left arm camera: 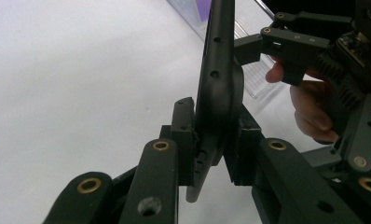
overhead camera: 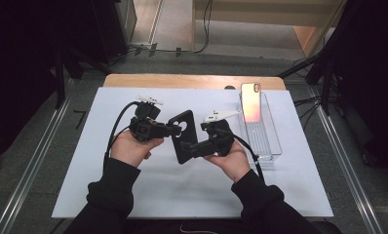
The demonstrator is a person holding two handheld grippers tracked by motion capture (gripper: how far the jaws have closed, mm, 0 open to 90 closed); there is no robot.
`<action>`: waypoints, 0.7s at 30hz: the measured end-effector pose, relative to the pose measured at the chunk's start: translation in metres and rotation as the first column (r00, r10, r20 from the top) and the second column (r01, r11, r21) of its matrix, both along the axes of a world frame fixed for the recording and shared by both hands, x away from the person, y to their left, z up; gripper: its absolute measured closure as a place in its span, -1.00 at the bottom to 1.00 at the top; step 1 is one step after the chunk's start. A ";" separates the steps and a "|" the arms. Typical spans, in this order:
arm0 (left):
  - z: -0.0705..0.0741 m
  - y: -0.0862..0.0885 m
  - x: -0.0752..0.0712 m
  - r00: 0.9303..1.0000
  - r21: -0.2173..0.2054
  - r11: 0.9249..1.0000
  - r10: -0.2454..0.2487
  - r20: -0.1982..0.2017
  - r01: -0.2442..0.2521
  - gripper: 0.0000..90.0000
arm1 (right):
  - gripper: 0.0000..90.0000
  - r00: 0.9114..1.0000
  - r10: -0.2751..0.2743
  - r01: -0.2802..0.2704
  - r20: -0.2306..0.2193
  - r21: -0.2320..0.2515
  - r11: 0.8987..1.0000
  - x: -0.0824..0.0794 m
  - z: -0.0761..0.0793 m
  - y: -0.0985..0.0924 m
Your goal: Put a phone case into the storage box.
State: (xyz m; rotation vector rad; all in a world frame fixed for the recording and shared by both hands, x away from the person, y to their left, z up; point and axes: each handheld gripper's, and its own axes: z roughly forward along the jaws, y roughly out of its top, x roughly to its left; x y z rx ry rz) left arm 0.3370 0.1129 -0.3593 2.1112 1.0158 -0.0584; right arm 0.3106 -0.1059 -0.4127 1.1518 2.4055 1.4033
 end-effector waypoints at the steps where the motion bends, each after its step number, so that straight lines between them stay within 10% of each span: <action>1: 0.000 -0.001 0.000 1.000 0.001 1.000 0.004 -0.002 -0.004 0.69 | -1.00 1.000 -0.006 0.006 0.002 -0.002 1.000 0.000 -0.001 0.001; 21: -0.005 -0.017 -0.006 0.999 -0.014 1.000 0.005 -0.033 -0.005 0.68 | -0.73 0.997 -0.066 0.067 0.044 -0.022 0.998 -0.002 -0.010 0.015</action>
